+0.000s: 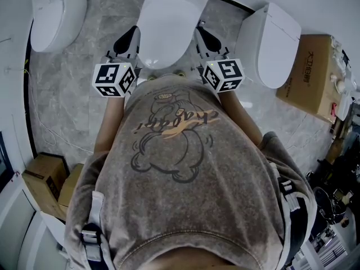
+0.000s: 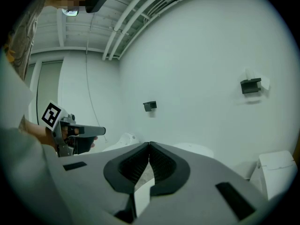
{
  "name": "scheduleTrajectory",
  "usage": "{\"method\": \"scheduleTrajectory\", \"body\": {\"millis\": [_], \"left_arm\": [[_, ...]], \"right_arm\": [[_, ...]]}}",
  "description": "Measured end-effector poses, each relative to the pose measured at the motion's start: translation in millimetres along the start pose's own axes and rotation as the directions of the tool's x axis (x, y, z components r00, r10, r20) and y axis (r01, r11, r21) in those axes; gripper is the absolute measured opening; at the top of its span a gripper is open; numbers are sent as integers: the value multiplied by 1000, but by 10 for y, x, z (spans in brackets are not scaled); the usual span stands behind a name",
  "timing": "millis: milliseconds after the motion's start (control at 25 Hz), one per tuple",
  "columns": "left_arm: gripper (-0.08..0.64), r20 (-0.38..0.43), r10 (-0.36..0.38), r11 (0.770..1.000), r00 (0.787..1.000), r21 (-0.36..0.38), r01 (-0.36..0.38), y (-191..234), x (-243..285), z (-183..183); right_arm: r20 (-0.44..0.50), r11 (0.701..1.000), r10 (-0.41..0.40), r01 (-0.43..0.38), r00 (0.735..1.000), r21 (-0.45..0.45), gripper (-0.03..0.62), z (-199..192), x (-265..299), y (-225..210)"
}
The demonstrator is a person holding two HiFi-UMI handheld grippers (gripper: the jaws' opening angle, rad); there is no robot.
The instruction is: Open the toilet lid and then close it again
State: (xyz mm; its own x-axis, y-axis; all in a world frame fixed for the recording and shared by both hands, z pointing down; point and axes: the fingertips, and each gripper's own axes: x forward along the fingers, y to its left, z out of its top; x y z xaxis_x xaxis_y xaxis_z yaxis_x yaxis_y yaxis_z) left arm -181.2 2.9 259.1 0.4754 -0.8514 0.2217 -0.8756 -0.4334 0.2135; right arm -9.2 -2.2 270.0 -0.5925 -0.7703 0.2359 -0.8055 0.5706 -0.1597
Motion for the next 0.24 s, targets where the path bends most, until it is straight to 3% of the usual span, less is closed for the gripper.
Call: {"method": "scheduleTrajectory", "body": {"millis": [240], "left_arm": [[9, -2, -3, 1000, 1000, 0, 3, -35, 43, -1]], "right_arm": [[1, 1000, 5, -5, 1000, -6, 28, 12, 17, -31]]}}
